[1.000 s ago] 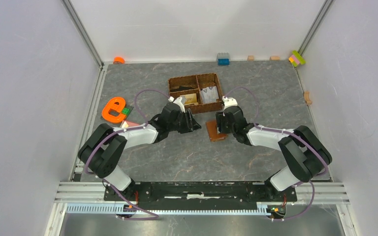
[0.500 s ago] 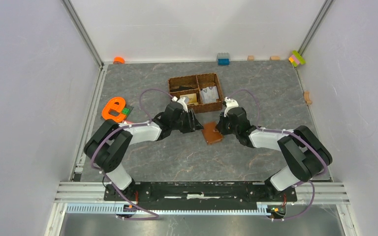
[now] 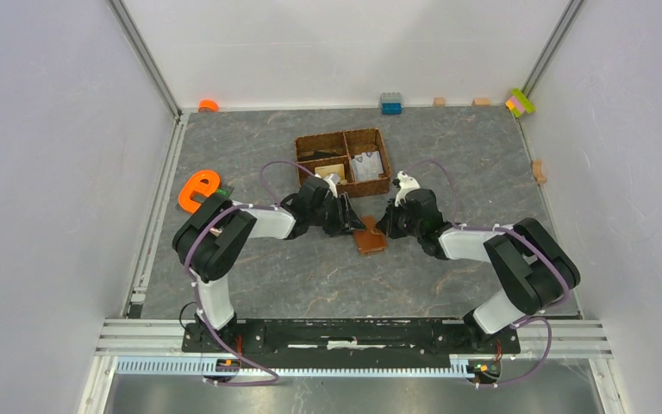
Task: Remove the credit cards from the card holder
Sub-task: Open the card holder at the center of the board.
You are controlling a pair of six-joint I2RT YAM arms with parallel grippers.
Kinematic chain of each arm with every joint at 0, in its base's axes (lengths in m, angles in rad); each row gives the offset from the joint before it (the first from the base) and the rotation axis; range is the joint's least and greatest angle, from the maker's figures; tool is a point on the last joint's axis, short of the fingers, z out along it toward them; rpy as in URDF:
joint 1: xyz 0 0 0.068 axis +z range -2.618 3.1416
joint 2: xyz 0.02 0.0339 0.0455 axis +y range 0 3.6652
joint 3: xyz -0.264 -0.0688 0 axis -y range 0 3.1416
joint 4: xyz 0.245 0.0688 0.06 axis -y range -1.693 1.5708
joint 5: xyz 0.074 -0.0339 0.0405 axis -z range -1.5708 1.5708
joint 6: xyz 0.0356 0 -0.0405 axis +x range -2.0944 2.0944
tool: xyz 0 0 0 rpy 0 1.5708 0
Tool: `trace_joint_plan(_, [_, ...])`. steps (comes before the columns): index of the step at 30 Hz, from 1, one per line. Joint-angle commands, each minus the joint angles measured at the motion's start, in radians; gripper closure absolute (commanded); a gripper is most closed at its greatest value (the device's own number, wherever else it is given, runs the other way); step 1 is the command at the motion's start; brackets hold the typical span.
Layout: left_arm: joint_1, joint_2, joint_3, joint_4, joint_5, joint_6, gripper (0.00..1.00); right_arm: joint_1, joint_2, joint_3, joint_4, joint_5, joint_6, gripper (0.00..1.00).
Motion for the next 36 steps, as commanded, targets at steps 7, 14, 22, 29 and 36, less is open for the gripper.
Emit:
trace_joint_plan(7, [-0.013,-0.033,-0.044,0.118,0.042,-0.029,0.78,0.027,0.038,-0.027,-0.109,-0.091,-0.013,0.96])
trace_joint_plan(14, [-0.014,-0.067,-0.037,0.055,0.009,-0.01,0.97,0.067,-0.122,-0.053,-0.149,0.066,-0.082,0.55])
trace_joint_plan(22, [-0.013,-0.092,-0.04,0.03,-0.005,-0.004,0.98,0.259,-0.203,-0.005,-0.219,0.432,-0.173,0.42])
trace_joint_plan(29, [-0.013,-0.089,-0.036,0.023,-0.003,-0.005,0.98,0.334,-0.164,0.043,-0.245,0.543,-0.21,0.43])
trace_joint_plan(36, [-0.013,-0.077,-0.032,0.023,0.004,-0.008,0.98,0.448,-0.086,0.114,-0.232,0.742,-0.296,0.51])
